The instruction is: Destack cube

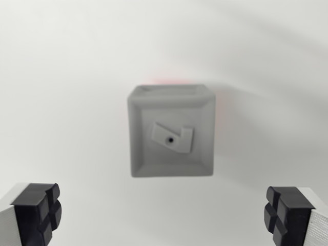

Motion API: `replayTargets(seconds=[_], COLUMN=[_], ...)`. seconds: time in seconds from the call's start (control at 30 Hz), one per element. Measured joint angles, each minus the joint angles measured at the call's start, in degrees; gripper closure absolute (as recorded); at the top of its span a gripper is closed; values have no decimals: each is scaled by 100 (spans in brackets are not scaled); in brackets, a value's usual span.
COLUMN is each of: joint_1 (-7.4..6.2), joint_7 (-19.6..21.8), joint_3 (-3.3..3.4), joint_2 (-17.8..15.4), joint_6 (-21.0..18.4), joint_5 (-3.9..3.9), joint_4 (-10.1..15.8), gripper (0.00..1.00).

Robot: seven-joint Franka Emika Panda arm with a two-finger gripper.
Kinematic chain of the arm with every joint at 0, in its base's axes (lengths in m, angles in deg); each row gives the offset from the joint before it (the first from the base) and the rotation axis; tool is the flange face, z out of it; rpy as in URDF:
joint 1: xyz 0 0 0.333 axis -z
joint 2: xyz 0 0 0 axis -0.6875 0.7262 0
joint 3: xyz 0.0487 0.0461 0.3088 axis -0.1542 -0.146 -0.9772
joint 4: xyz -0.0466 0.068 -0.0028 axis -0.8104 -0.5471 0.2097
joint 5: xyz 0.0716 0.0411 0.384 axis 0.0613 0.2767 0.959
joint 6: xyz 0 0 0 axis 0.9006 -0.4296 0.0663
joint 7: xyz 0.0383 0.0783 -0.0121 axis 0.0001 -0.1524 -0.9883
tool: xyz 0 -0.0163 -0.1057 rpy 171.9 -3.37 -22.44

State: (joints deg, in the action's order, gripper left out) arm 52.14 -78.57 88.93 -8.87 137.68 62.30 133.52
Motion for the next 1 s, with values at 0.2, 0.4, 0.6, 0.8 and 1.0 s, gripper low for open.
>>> replayTargets(seconds=[0.2, 0.4, 0.6, 0.8, 1.0], joint_1=[24, 25, 37, 59, 78], joint_7=[-116, -201, -286, -352, -394], joint_3=[-4, -34, -68, -110, -137], joint_2=[350, 729, 1036, 1287, 1415], joint_6=[381, 742, 1047, 1265, 1383], joint_5=[60, 176, 290, 382, 427], joint_4=[31, 34, 28, -1, -18], gripper=[0, 0, 0, 0, 0])
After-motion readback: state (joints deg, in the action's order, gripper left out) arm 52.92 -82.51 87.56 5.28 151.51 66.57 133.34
